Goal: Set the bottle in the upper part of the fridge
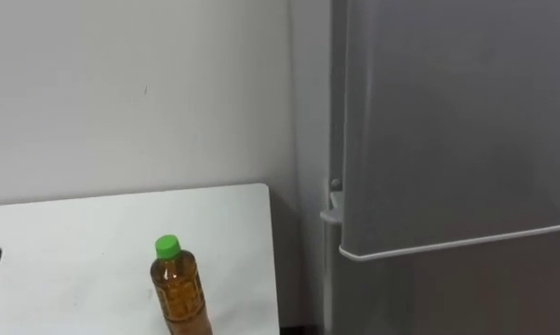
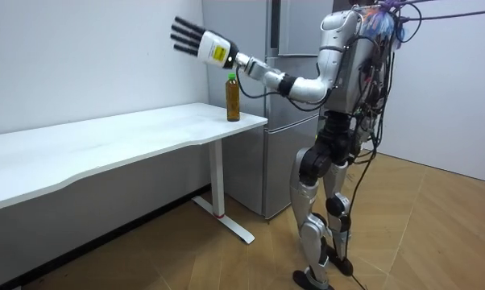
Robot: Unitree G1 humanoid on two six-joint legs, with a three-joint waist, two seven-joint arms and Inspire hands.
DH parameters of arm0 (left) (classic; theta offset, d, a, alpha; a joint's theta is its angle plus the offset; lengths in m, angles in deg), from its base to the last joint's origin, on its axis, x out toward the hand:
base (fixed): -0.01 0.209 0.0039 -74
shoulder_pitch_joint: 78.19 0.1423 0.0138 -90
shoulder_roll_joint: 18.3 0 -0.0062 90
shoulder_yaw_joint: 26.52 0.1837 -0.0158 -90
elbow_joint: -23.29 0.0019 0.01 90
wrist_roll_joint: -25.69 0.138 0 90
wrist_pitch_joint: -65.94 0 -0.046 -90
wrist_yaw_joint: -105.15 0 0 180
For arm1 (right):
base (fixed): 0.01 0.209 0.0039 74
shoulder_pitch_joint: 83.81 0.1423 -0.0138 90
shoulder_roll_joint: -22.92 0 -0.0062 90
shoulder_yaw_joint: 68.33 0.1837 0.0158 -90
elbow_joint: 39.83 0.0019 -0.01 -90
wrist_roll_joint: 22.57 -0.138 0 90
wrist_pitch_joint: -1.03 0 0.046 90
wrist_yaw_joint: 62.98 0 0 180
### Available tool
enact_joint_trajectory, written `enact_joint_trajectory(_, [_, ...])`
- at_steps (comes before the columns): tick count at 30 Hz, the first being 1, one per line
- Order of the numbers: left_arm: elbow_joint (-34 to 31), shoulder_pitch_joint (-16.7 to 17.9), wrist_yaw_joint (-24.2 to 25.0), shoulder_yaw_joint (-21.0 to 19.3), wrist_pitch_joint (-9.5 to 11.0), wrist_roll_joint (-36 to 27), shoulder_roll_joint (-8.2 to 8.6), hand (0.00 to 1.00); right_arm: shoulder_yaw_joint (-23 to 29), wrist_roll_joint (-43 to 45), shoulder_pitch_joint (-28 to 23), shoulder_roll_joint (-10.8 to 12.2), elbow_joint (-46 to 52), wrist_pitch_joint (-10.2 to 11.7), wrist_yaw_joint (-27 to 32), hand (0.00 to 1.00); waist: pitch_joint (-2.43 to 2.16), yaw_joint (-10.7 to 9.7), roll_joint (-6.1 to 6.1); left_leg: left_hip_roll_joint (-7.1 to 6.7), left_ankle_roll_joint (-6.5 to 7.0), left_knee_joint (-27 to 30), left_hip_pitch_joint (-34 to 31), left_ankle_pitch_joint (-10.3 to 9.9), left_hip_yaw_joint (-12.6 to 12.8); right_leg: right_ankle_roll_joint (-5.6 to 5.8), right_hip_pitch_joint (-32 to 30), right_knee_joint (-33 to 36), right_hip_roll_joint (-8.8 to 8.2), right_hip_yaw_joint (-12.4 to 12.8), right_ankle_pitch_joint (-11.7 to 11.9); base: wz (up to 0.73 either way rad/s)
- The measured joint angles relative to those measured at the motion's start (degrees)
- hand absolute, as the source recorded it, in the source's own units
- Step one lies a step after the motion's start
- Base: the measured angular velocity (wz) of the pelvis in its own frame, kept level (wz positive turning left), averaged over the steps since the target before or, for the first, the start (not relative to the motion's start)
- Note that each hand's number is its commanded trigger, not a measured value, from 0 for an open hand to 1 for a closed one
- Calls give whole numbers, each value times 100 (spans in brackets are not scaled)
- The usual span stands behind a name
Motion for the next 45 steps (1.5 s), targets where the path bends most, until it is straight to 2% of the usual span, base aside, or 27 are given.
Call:
enact_joint_trajectory(3, [-157,-149,151,34,-10,-12,-2,0,1,-1,79,-8,-5,-75,3,0,11,-170,-9,-2,-1,1,-1,0,-9,0,2,-2,2,-2,0,0])
enact_joint_trajectory(4, [-189,-184,187,90,-14,-16,-2,0,-6,-9,89,-6,-14,-76,9,0,-8,-222,22,-1,-1,5,16,0,-6,0,-7,-6,3,4,0,0])
enact_joint_trajectory(5, [-258,-281,250,273,-14,-31,1,0,-23,-21,112,1,-29,-82,19,0,16,-256,-24,-10,-1,6,42,1,-5,0,-4,-11,3,5,0,0])
enact_joint_trajectory(6, [-305,-408,350,462,-14,-128,12,0,-43,-33,134,12,-34,-81,18,0,2,-273,-5,-14,-1,6,63,1,-5,0,17,-12,3,7,0,0])
enact_joint_trajectory(9, [-371,-700,732,878,-15,-239,13,0,-65,-33,265,30,-174,-67,-20,0,23,-407,-56,-44,1,8,75,2,-5,0,29,-10,0,32,1,0])
enact_joint_trajectory(11, [-370,-855,923,1050,-27,-235,14,0,-62,-17,321,33,-207,-76,-46,0,23,-490,-47,-31,2,7,71,3,4,0,18,-13,-5,47,1,-5])
enact_joint_trajectory(16, [-370,-1116,1455,1512,-163,-252,17,0,-125,-9,435,37,-231,-113,-35,0,17,-708,-26,-9,2,1,63,4,75,0,-4,-5,10,161,1,-10])
enact_joint_trajectory(18, [-370,-1166,1766,1705,-283,-448,16,0,-234,-13,550,25,-252,-122,-26,0,17,-770,-26,1,2,-2,78,4,121,-2,-9,-4,23,210,2,-10])
enact_joint_trajectory(21, [-370,-1219,2103,1963,-407,-608,17,0,-247,-38,557,26,-248,-192,-20,0,19,-819,-29,10,2,-2,79,4,131,-6,-22,-5,31,246,5,-7])
enact_joint_trajectory(25, [-370,-1219,2430,2043,-570,-720,18,0,-286,-92,561,24,-222,-244,32,0,14,-881,-22,10,2,-2,70,4,130,-11,-47,-5,40,272,8,-3])
enact_joint_trajectory(29, [-370,-1220,2666,2185,-727,-1262,20,0,-351,-182,573,-15,-163,-293,36,0,-16,-910,16,9,2,0,65,4,130,-16,-53,-14,40,289,15,0])
enact_joint_trajectory(33, [-370,-1224,2765,2278,-858,-1494,10,0,-441,-186,615,-77,-185,-368,45,0,-34,-921,57,10,2,1,95,4,112,-17,-45,-21,41,270,17,1])
enact_joint_trajectory(41, [-370,-1224,2806,2485,-990,-1831,10,0,-768,-198,892,-176,-399,-558,25,0,-19,-909,45,3,2,6,89,5,101,-17,-38,-19,37,252,39,2])
enact_joint_trajectory(45, [-371,-1224,2854,2569,-1006,-2097,6,0,-912,-259,915,-218,-399,-564,22,0,-14,-896,53,7,11,15,62,10,87,-15,-36,-19,32,218,54,1])
